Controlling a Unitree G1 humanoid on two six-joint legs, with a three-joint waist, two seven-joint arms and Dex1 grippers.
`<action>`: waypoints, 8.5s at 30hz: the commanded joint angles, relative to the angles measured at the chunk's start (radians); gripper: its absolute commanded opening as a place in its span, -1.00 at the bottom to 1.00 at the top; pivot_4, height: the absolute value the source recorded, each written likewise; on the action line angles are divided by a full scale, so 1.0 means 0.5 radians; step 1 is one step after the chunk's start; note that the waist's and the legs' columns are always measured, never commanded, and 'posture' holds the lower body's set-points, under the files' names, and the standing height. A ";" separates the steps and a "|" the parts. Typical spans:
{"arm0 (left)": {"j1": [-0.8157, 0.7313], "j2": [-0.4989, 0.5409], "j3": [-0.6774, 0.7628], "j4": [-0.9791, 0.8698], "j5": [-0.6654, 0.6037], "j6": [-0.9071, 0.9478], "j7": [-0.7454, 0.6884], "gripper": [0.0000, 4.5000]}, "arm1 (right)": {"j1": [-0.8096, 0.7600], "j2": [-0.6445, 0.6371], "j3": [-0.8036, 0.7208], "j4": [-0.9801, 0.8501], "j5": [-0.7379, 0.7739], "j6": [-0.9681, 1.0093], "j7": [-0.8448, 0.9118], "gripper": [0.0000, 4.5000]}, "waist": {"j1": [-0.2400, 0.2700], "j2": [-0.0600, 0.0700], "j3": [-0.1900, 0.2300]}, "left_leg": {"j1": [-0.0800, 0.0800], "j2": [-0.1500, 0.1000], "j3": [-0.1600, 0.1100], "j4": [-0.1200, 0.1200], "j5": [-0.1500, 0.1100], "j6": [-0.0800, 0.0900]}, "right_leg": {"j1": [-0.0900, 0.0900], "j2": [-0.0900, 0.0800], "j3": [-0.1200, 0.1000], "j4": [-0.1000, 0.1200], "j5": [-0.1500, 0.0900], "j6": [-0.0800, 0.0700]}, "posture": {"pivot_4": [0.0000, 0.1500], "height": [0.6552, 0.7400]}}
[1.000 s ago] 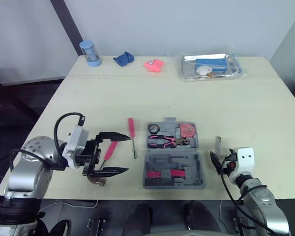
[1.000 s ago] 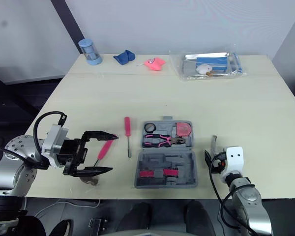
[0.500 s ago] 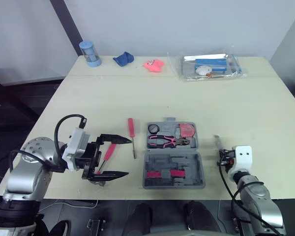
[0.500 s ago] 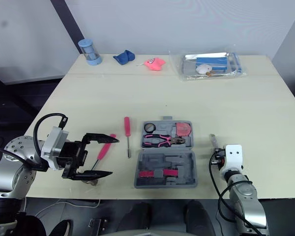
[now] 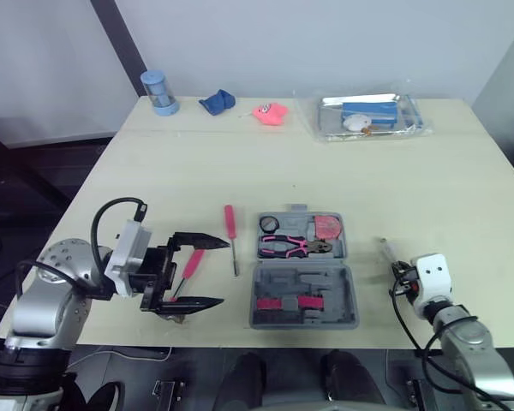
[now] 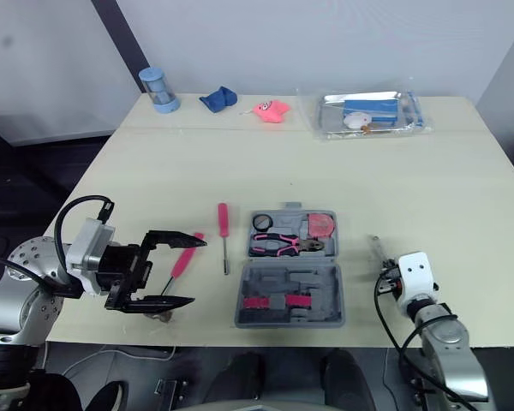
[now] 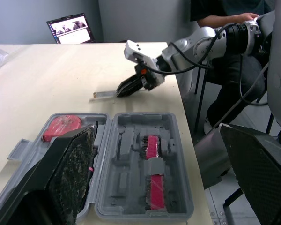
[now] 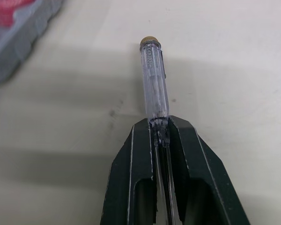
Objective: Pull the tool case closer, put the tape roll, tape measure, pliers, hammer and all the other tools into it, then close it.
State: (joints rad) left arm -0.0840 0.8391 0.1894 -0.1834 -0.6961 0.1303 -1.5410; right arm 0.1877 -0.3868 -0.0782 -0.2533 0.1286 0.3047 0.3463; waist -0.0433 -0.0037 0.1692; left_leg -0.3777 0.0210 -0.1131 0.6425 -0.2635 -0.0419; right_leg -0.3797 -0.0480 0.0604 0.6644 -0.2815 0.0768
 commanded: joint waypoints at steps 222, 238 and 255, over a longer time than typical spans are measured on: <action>0.738 -0.843 0.215 -0.485 0.574 1.147 2.433 -0.99 | -0.214 -0.650 -0.201 -0.328 0.912 -0.372 1.627 1.00 | 0.009 -0.012 0.002 | -0.004 0.000 0.013 0.011 0.000 0.000 | -0.016 0.000 0.013 0.024 -0.002 -0.002 | 1.00 1.00; 0.696 -1.327 0.137 -0.795 0.605 1.370 2.982 -0.99 | -0.283 -0.664 -0.175 -0.310 0.919 -0.349 1.662 1.00 | 0.013 -0.014 0.003 | -0.005 -0.001 0.013 0.012 0.000 0.000 | -0.016 -0.001 0.013 0.024 -0.001 -0.002 | 1.00 1.00; 0.668 -1.402 0.253 -0.888 0.509 1.358 2.974 0.97 | -0.240 -0.829 -0.188 -0.390 1.060 -0.252 1.890 1.00 | 0.013 -0.016 0.005 | -0.005 -0.001 0.013 0.012 0.000 0.000 | -0.015 -0.001 0.013 0.023 -0.001 -0.002 | 1.00 1.00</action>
State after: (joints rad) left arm 0.2489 0.1245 0.2943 -0.5563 -0.4172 0.8104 -0.0417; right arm 0.0642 -0.7834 -0.1536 -0.4157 0.6306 0.1820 1.2649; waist -0.0367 -0.0118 0.1716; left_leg -0.3800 0.0203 -0.1069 0.6487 -0.2636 -0.0421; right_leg -0.3872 -0.0482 0.0669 0.6758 -0.2822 0.0758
